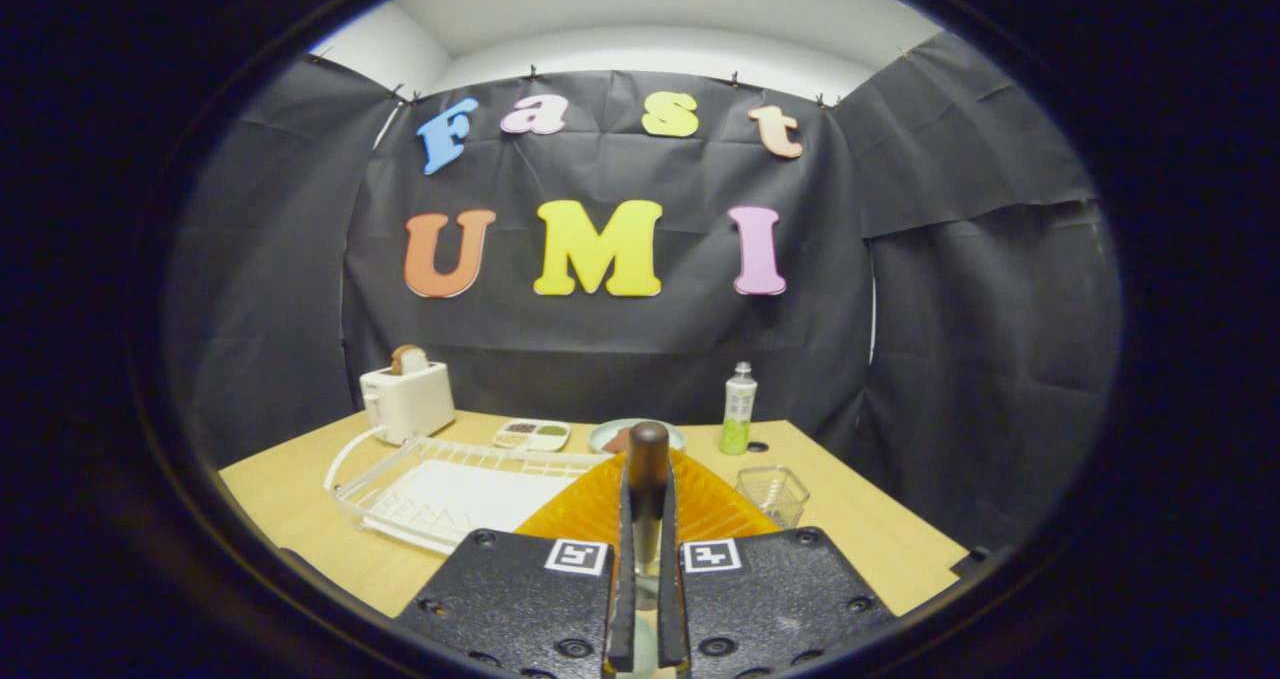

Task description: Take the plate from the dish rack, then take the spoon from the basket and place it into the plate.

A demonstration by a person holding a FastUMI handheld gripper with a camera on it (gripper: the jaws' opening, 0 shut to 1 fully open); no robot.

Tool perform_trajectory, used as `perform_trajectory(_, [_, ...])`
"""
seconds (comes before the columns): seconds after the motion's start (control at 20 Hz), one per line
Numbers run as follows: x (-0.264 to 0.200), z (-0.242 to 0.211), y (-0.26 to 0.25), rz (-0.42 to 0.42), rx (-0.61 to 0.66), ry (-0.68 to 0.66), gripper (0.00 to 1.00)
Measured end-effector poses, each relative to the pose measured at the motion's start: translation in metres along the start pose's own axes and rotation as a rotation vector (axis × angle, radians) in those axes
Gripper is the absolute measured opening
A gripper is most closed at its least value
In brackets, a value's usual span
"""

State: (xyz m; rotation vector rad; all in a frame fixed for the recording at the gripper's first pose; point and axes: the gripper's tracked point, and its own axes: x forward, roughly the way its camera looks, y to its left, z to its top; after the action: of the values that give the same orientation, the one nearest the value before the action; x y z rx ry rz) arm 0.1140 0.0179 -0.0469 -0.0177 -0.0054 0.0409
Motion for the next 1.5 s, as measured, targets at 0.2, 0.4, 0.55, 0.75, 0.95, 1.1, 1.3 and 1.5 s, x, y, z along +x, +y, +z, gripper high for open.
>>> perform_trajectory(0.2, [-0.017, -0.053, 0.04, 0.033, 0.061, 0.044, 0.14])
perform_trajectory(0.4, [-0.03, -0.075, 0.073, 0.07, 0.043, 0.07, 0.14])
perform_trajectory(0.55, [-0.038, -0.086, 0.089, 0.098, 0.028, 0.079, 0.14])
perform_trajectory(0.75, [-0.047, -0.084, 0.084, 0.074, -0.053, 0.02, 0.15])
perform_trajectory(0.95, [-0.051, -0.084, 0.069, 0.066, -0.049, 0.014, 0.17])
perform_trajectory(1.1, [-0.045, -0.082, 0.047, 0.022, -0.037, 0.034, 0.19])
perform_trajectory(1.3, [-0.037, -0.073, 0.027, 0.021, 0.041, 0.053, 0.34])
perform_trajectory(1.5, [-0.035, -0.061, 0.005, -0.034, 0.065, -0.001, 0.74])
